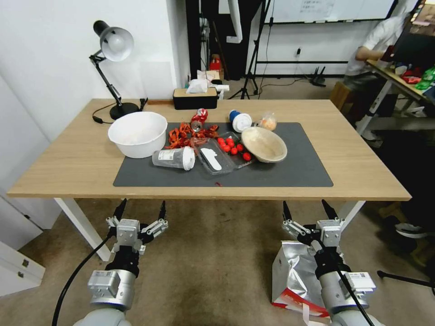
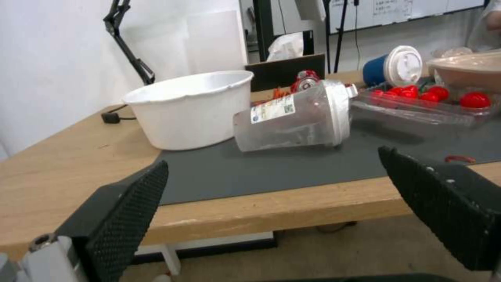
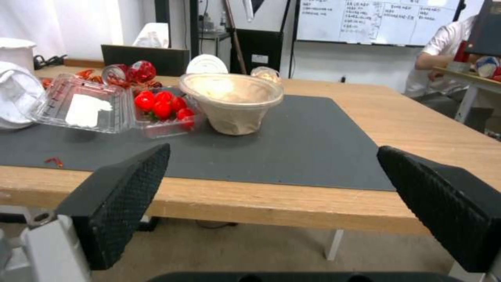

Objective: Pick up the food delivery bag from the floor and place it on the table.

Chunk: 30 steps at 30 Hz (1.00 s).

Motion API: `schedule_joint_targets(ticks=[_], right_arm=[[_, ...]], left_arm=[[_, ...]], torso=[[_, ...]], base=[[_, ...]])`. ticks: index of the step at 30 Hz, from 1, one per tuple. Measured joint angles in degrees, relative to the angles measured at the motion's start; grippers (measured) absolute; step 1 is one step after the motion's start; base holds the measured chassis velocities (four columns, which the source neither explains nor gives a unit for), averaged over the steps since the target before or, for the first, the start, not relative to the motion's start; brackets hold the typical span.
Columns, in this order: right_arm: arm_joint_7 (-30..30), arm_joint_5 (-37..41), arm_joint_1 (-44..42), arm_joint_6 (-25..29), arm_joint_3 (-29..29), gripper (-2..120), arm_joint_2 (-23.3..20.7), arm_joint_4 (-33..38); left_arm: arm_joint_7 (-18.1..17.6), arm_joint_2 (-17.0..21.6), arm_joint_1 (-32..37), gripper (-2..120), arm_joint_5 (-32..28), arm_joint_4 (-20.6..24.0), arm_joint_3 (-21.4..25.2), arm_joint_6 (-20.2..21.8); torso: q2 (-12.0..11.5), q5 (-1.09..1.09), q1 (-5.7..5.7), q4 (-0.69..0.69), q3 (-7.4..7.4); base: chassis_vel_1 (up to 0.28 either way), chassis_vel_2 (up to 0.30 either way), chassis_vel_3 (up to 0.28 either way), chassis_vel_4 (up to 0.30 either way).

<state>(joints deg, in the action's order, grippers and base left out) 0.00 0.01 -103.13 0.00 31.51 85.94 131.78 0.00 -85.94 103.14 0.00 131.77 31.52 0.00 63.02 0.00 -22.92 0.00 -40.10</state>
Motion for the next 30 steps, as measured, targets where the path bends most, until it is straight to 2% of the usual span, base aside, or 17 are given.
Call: schedule_joint_targets(ticks=[30], right_arm=[[0.0, 0.0, 0.0, 0.0, 0.0, 100, 0.0, 0.0]], left_arm=[[0.0, 0.0, 0.0, 100, 0.0, 0.0, 0.0, 0.0]], torso=[[0.0, 0.0, 0.0, 0.0, 0.0]], base=[[0.0, 0.0, 0.0, 0.0]])
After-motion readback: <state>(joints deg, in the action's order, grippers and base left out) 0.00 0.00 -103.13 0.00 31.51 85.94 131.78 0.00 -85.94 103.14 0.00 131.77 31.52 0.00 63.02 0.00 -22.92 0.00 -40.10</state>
